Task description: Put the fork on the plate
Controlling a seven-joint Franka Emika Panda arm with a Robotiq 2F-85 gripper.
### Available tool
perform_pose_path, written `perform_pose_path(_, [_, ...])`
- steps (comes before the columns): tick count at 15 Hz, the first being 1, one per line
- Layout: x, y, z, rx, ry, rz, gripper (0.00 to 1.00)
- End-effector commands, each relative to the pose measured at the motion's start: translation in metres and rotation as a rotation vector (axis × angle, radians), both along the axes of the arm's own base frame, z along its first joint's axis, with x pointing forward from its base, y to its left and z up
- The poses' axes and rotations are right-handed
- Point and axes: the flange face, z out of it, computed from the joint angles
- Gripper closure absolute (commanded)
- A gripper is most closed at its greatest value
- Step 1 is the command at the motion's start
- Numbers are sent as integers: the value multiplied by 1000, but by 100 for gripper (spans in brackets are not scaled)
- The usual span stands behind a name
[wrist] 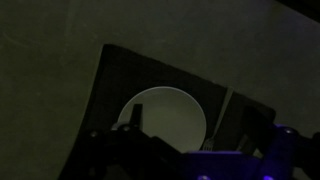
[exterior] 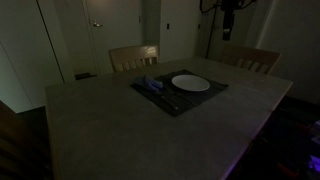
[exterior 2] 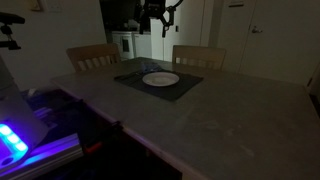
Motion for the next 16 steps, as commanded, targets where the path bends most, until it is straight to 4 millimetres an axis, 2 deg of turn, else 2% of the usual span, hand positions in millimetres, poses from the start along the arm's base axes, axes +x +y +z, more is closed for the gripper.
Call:
perform_pose_path(1, [0,0,2,0,-2,-1,0])
perform_pose_path(3, [1,2,5,2,0,-19,0])
perform_pose_path(5, [7,21,0,-61,-7,-47,0])
perform_pose_path(9, [19,78,-11,-147,-53,-63,0])
perform_pose_path(12, [25,115,-26,-180,-68,-75,0])
perform_pose_path(16, [30,144,-57,-171,-87,-103,0])
